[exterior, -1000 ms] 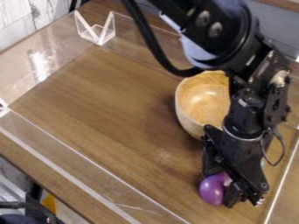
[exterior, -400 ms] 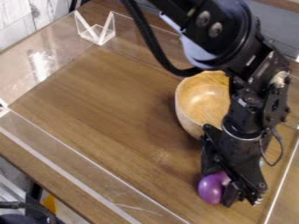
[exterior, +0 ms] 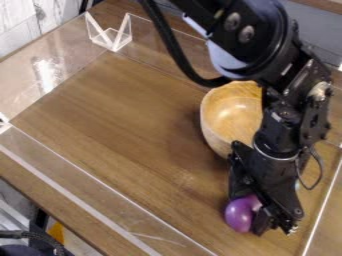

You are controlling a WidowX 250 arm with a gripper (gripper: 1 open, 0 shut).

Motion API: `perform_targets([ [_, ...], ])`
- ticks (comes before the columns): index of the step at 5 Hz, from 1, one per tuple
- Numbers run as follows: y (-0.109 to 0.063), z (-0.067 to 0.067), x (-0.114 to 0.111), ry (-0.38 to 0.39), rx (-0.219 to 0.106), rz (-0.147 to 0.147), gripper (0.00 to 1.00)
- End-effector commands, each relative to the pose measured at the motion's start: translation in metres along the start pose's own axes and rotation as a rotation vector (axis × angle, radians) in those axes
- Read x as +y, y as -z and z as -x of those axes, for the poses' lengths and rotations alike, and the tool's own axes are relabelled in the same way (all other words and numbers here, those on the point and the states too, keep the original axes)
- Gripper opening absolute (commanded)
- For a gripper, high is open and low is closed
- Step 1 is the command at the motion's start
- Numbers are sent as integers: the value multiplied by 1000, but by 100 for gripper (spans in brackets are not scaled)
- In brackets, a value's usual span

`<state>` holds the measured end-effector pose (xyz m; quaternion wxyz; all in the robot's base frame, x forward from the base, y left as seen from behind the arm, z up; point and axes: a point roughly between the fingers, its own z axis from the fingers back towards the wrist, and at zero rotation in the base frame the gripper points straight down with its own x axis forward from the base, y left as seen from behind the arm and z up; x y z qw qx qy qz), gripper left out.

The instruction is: Put the purple eggplant in the brown bowl

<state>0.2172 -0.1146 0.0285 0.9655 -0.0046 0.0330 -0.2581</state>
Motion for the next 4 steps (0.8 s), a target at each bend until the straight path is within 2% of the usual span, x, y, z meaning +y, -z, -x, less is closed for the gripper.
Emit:
perform_targets([
  [1,-15,-8,0,9,-61,-12,0],
  [4,-19,-9,2,16,-70,-28,0],
])
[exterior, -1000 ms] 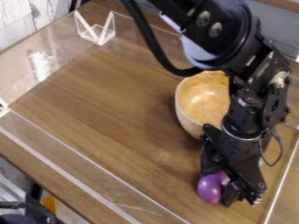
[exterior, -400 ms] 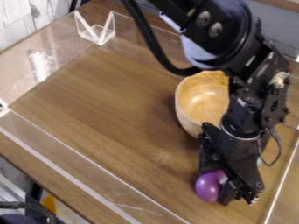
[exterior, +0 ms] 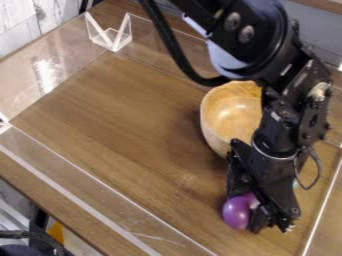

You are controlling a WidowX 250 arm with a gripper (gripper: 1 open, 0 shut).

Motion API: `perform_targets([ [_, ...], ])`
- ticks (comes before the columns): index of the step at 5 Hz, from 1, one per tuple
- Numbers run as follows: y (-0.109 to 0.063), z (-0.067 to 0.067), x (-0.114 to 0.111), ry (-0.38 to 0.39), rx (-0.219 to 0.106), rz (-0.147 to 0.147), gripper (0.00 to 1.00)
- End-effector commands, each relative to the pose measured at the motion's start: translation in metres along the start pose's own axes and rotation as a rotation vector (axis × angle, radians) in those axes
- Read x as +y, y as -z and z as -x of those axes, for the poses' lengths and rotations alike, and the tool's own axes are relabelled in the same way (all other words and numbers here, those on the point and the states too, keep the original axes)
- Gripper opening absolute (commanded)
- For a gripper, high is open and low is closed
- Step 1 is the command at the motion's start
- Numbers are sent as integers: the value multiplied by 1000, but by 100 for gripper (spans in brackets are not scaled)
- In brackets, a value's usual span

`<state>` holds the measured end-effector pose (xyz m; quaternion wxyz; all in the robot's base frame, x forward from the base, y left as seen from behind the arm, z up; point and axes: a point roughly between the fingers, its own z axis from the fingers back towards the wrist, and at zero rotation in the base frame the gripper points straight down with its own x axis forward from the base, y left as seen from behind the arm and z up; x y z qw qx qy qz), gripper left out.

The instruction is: Put the purple eggplant in the brown bowl

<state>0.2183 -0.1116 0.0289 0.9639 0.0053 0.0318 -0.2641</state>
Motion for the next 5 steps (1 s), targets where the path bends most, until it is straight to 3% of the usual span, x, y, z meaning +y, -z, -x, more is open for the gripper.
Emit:
perform_targets([
  [1,-20,-10,0,6,-76,-15,0],
  [5,-30,-10,3,13,-90,-39,0],
])
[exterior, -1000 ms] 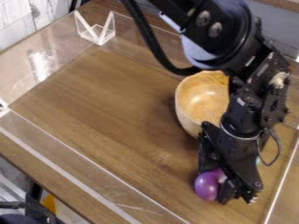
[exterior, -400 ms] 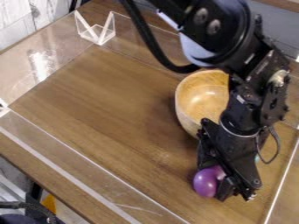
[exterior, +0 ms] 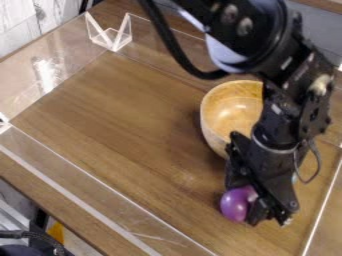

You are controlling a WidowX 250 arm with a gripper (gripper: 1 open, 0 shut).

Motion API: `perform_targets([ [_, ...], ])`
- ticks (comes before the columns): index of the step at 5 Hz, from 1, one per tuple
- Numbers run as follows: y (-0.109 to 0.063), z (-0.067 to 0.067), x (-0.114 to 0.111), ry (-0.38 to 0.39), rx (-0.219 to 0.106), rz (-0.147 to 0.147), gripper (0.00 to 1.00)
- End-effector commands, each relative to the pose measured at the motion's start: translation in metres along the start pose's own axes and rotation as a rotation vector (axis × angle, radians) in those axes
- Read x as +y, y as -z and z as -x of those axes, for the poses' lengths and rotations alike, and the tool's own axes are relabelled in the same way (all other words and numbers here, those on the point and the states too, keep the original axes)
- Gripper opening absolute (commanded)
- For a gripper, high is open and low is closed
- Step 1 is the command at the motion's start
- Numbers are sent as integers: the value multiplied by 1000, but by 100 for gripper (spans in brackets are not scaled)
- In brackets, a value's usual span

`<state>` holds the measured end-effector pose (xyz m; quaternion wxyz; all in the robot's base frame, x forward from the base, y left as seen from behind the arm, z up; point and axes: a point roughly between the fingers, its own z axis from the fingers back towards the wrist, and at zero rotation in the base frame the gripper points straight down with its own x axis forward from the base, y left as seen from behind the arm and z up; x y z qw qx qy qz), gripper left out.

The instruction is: Put the purple eggplant in the brown bowl

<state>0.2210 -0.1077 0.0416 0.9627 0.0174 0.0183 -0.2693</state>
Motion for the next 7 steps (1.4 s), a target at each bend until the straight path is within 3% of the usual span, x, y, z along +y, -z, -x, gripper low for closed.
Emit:
perform_targets([
  [1,-32,-11,1,-3,-88,-28,0],
  [2,-41,-12,3,-7,-99,-47,0],
  [7,-46,-12,13,-22,-112,-69,0],
])
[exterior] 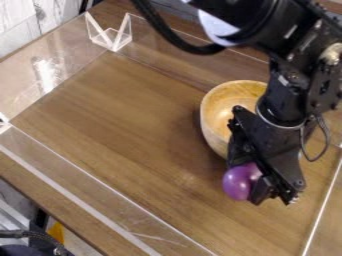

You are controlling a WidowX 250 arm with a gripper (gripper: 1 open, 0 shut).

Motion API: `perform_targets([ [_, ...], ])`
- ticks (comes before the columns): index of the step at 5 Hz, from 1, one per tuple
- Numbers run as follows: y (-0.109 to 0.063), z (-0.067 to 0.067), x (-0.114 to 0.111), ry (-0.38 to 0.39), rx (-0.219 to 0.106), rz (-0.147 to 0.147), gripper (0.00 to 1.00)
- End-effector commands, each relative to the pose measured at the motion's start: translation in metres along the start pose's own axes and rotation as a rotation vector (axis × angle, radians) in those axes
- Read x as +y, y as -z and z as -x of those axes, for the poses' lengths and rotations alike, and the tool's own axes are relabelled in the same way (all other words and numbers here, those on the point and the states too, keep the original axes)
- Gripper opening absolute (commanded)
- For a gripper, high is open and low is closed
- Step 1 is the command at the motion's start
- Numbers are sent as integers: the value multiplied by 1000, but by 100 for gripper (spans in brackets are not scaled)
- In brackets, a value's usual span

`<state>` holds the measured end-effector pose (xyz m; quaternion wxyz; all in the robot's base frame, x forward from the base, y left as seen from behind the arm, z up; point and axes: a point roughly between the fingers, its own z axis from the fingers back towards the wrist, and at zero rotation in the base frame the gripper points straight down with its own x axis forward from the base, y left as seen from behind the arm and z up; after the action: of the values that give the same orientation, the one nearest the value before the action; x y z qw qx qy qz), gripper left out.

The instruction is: Put the purple eggplant in the brown bowl

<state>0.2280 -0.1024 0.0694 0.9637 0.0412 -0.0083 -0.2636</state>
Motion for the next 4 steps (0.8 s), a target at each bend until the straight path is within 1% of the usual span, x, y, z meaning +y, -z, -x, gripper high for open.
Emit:
perform_targets([
  [1,-18,-11,7,-14,-76,-12,0],
  [4,-24,-12,15,-22,-86,-36,0],
])
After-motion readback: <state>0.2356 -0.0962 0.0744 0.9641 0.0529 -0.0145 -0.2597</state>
